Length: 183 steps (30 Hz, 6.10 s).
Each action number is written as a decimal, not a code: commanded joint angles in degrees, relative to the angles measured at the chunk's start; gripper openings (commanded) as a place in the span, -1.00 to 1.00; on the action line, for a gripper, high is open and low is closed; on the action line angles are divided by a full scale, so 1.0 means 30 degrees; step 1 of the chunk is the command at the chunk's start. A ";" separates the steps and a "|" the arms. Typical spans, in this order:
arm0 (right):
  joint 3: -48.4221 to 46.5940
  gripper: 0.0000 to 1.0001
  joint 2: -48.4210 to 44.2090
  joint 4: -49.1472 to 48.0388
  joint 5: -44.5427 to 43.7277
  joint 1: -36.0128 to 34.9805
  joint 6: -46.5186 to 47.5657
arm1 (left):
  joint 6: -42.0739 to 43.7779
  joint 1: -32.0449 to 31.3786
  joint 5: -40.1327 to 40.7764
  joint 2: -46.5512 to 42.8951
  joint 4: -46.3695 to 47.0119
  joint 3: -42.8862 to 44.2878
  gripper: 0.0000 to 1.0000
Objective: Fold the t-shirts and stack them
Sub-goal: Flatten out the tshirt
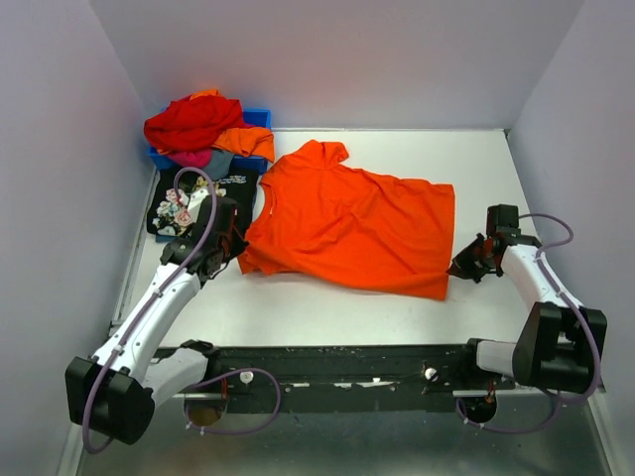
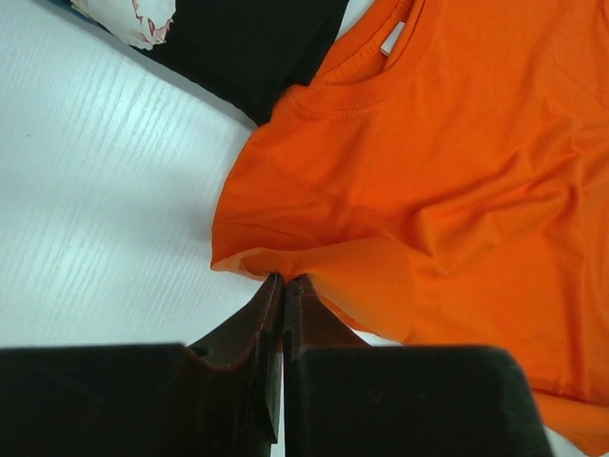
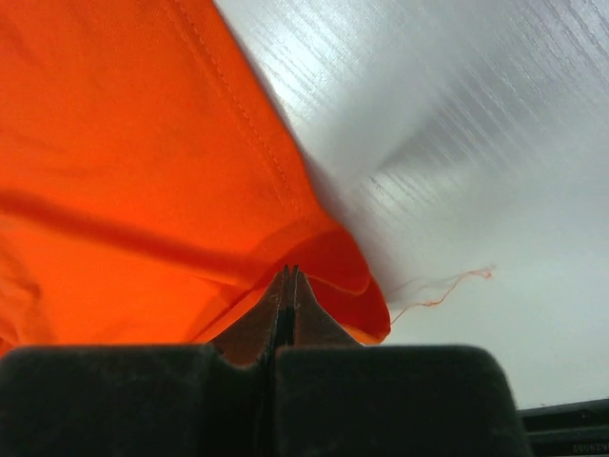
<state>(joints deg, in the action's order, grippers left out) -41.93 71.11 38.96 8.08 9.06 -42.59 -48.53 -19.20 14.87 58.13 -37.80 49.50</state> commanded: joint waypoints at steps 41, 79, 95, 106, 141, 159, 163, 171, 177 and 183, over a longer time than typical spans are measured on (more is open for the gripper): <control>0.4925 -0.32 -0.2993 -0.0622 0.0737 -0.1643 -0.0247 | 0.0211 0.2270 -0.2057 0.3446 0.4222 0.0142 -0.75; -1.6445 -0.99 0.0486 0.5351 0.5653 0.0288 0.1658 | 0.3491 0.3294 0.0025 0.8270 -0.5614 2.0423 -0.74; -2.1658 -0.99 -0.1811 0.1963 1.1081 0.3543 0.0926 | 0.3286 0.3998 -0.1236 0.2831 0.1936 2.2756 -0.89; -1.4639 -0.99 -0.3142 -0.2969 0.9026 0.3543 -0.0103 | 0.2500 0.4027 -0.4516 0.3950 0.3454 2.2364 -0.95; -1.7286 -0.99 -0.6220 -0.1204 0.4600 0.3543 0.1719 | 0.2674 0.3998 -0.4782 0.4316 0.4014 2.2201 -1.00; -2.8435 -0.99 0.8456 -0.1944 0.7119 0.4155 -0.0011 | -0.0141 0.3676 -0.6893 1.7249 0.7845 3.3696 -1.00; -3.0581 -0.99 1.0629 -0.2350 0.9491 0.5269 -0.1360 | 0.0589 0.3647 -0.6657 1.6131 0.9993 2.9647 -1.00; -2.3597 -0.99 0.8968 -0.4280 0.9935 0.5446 -0.1155 | 0.1822 0.3384 -0.7596 1.3531 1.2508 2.0201 -1.00; -1.5155 -0.99 0.5950 -0.5985 0.9994 0.5916 -0.0514 | 0.2235 0.2271 -0.5487 0.8436 1.4502 0.9654 -1.00; -0.8765 -0.99 0.2056 -0.6192 1.0523 0.6003 0.0745 | 0.1500 0.1158 -0.3819 0.2486 1.5122 0.0828 -1.00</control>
<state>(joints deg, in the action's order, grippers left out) -74.83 86.76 23.53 37.34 26.61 -44.03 -43.35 -14.22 -2.94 79.44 1.28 63.11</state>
